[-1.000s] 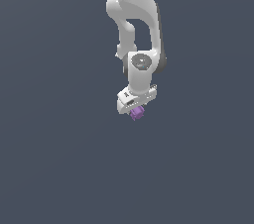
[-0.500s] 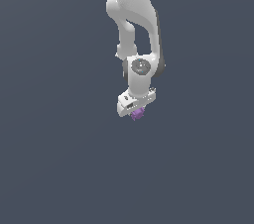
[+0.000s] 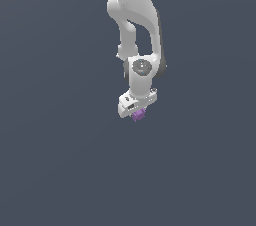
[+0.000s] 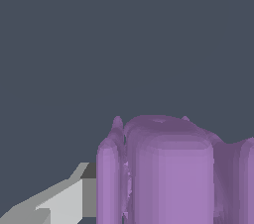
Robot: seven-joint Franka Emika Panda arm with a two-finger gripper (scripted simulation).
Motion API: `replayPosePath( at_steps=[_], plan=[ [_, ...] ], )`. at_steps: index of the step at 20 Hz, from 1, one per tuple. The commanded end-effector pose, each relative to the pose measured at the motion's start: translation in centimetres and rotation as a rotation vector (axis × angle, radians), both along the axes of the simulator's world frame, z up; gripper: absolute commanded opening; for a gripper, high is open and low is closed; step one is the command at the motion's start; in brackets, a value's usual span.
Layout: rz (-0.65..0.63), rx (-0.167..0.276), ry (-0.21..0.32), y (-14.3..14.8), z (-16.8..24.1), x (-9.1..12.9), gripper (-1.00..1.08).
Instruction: Pick up the object and move it to a goal position.
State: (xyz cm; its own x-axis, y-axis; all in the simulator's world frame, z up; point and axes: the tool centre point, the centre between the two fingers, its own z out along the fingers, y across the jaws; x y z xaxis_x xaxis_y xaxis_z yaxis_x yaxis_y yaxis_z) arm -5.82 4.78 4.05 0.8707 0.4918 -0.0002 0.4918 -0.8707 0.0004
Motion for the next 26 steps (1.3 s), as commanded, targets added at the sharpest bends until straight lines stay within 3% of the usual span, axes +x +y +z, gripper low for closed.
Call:
replayPosePath(
  at_steps=[1, 12, 26],
  plan=[
    [0.000, 0.000, 0.000, 0.0, 0.2, 0.1, -1.00],
    [0.000, 0.001, 0.000, -0.4, 5.2, 1.7, -1.00],
    [0.001, 0.002, 0.000, -1.4, 18.3, 6.2, -1.00]
  ],
)
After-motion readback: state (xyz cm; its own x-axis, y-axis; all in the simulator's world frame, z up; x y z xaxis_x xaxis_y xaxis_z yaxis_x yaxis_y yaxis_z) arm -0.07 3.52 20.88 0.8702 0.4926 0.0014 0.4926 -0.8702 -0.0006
